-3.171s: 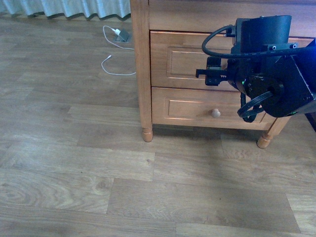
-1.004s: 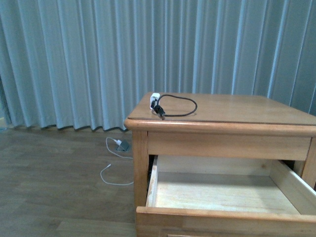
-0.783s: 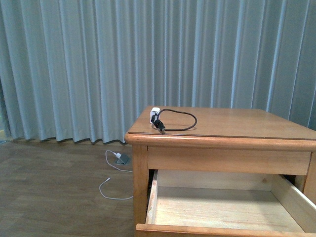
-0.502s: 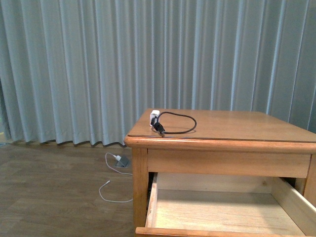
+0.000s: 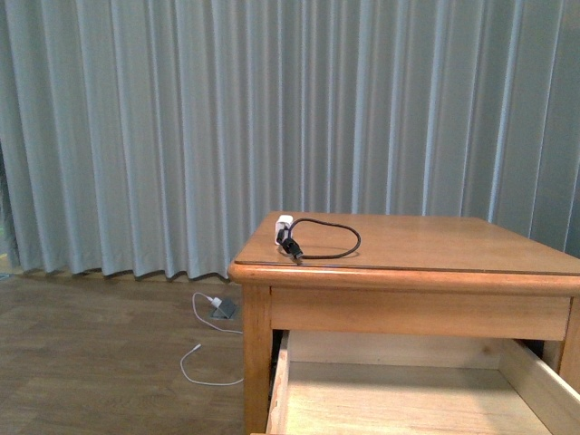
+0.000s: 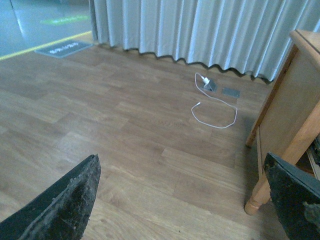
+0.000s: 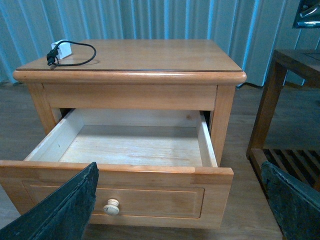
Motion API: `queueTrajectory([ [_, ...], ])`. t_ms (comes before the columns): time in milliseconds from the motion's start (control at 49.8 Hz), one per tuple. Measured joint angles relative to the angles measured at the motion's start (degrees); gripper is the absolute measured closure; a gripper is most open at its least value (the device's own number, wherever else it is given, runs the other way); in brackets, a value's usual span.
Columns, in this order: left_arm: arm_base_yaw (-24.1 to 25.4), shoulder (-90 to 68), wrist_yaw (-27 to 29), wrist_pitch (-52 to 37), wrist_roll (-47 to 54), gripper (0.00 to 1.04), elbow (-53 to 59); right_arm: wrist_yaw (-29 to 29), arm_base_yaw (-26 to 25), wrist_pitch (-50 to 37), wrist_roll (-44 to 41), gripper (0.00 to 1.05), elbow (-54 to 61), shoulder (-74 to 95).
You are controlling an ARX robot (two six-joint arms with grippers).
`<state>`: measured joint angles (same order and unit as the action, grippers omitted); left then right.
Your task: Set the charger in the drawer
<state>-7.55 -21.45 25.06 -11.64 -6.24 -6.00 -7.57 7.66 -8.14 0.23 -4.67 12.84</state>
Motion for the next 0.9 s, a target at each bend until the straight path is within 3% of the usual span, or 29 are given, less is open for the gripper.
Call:
queueTrajectory([
  [241, -4.3, -30.5, -3.1, -8.2, -0.5, 0.06, -18.8, 0.0, 0.0, 0.0, 0.0, 0.08, 0.0, 0.0],
  [421, -9.4, -50.2, -3.6, -8.8, 0.0, 0.06, -36.2, 0.0, 0.0, 0.0, 0.0, 0.08, 0.0, 0.0],
  [903, -17.9, -96.8, 0.5, 8.3, -1.4, 0.06, -94.8, 0.0, 0.0, 0.0, 0.0, 0.08, 0.0, 0.0],
])
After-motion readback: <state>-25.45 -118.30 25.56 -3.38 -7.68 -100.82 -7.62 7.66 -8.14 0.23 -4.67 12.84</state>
